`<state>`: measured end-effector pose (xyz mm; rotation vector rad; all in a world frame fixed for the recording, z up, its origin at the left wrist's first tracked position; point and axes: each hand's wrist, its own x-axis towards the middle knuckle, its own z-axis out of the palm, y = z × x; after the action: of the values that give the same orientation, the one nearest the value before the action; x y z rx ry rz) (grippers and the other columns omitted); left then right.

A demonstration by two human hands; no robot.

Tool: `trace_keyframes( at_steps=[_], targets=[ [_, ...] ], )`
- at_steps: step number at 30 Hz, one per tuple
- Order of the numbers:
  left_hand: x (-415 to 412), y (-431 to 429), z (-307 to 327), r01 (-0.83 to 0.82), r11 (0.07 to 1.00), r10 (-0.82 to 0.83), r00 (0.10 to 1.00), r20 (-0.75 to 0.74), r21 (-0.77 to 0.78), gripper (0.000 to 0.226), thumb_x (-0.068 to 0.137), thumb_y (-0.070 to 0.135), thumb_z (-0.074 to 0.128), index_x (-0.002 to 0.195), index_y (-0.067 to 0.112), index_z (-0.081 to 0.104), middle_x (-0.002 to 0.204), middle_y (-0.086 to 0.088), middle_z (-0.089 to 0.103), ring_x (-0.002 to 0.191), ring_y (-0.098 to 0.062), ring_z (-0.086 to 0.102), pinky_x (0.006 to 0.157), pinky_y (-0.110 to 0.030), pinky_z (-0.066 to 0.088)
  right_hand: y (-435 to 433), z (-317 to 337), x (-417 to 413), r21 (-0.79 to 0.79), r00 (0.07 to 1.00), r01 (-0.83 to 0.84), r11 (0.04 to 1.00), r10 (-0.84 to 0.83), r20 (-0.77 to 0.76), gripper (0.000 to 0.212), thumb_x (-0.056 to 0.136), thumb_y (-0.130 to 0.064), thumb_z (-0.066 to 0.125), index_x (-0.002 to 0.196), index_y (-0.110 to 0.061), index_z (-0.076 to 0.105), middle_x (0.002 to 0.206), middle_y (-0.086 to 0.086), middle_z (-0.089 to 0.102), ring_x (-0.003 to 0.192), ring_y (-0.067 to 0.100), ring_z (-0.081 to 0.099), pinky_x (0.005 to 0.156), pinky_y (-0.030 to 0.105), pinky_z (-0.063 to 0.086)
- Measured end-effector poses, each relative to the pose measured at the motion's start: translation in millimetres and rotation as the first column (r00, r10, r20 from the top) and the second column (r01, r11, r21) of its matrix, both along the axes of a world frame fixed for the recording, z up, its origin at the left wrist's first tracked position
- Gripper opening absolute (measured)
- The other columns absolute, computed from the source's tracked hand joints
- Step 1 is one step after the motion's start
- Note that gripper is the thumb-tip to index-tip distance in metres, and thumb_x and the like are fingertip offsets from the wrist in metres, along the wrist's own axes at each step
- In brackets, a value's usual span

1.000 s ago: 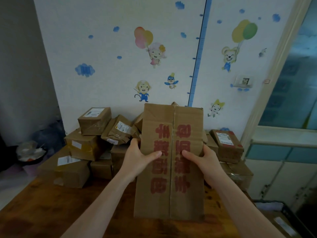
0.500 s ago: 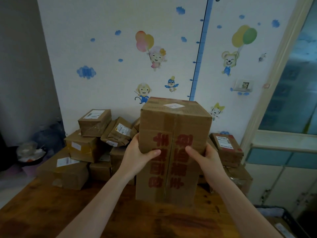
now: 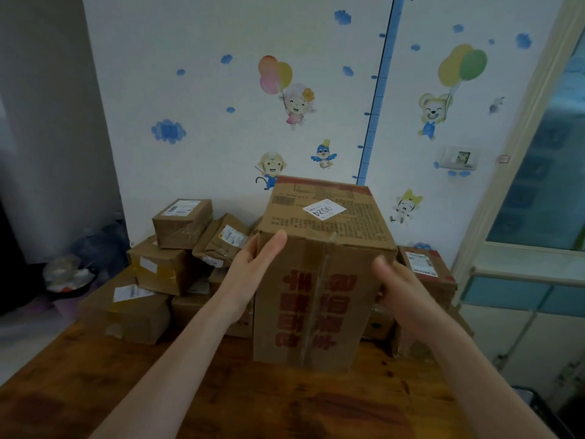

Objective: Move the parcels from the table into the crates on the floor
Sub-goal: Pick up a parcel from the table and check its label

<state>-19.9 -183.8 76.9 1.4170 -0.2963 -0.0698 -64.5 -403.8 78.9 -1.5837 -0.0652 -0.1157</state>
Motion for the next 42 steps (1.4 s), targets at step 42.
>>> trace_keyframes(
  at_steps=[42],
  targets=[
    [2.7,-12.1,7.4,-0.184,0.937,0.081,0.942,0.326,0.298,0.078,0.076,0.032,0.075,0.136,0.040,0.026,0.109,0.029,0.046,0.097,0.012,0.049,0.084,-0.013,0.041,-17.6,-22.7,-2.5,-0.111,0.992,0.124,0.986,-0.128,-0.022,0.032,0.083,-0.014,0.066,0.108,-0.032,0.055,0.107,-0.005,0.067,0.098,0.012,0.063,0.074,0.026,0.050]
  ],
)
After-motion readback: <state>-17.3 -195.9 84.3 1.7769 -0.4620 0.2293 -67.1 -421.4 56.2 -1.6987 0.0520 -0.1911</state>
